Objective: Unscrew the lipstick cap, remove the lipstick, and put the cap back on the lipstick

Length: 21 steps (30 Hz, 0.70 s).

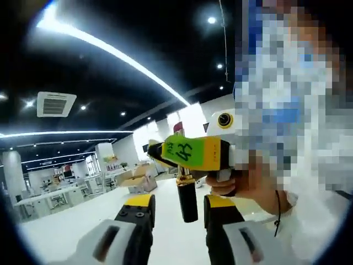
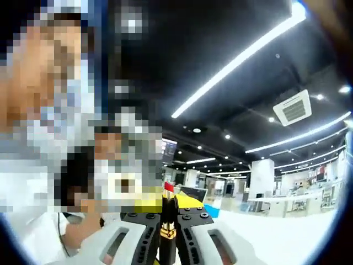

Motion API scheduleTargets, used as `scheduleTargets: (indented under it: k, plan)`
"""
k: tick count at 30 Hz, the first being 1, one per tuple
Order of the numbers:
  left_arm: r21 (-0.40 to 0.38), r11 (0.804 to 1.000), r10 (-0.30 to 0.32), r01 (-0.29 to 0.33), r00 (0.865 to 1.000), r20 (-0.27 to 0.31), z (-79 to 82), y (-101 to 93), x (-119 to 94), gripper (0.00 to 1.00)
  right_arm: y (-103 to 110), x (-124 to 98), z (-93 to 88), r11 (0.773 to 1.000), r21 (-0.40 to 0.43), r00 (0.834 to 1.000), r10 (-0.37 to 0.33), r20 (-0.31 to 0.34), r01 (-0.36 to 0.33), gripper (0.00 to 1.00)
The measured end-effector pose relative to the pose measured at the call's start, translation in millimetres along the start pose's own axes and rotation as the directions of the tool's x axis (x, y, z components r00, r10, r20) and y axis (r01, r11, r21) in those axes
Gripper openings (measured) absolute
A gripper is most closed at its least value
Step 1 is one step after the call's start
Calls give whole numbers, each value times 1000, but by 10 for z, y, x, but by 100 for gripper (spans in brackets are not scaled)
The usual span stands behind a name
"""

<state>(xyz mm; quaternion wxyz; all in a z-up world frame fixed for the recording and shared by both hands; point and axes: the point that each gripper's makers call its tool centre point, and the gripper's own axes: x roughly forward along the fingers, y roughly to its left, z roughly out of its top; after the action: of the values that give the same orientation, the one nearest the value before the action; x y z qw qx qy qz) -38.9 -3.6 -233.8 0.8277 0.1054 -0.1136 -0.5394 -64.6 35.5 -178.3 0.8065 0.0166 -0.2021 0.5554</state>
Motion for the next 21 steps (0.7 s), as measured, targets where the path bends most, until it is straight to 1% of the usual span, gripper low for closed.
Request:
scheduleTargets:
  k: [6, 8, 10, 12, 17, 19, 20, 21]
  plan:
    - [10, 1000, 16, -16, 1000, -20, -48, 0, 27, 24, -16, 0, 31, 1000, -7, 1000, -21, 21, 21, 6]
    - [5, 1000, 7, -7, 1000, -27, -59, -16, 25, 19, -23, 3, 22, 1000, -10, 1000, -24, 19, 25, 6]
    - [-6, 1000, 5, -6, 1000, -23, -47, -18, 17, 14, -30, 5, 28, 1000, -8, 999, -28, 26, 28, 7]
    - [-18, 1000, 14, -14, 1000, -18, -34, 6, 9, 13, -23, 7, 36, 1000, -5, 999, -23, 27, 23, 7]
    - [-21, 1000, -6, 6, 999, -32, -56, -16, -7, 13, -9, 8, 18, 1000, 6, 1000, -17, 10, 17, 6]
    - [-28, 999, -25, 24, 999, -36, -58, -38, -21, 13, 5, 3, 16, 1000, 19, 1000, -4, 4, 4, 6]
    - [-45, 998, -53, 52, 998, -33, -55, -75, -28, 13, 21, -5, 19, 999, 33, 1000, 12, -1, -12, 6]
    - [-74, 993, -95, 94, 995, -20, -41, -132, -37, 13, 72, -12, 28, 997, 67, 999, 44, 1, -44, 6]
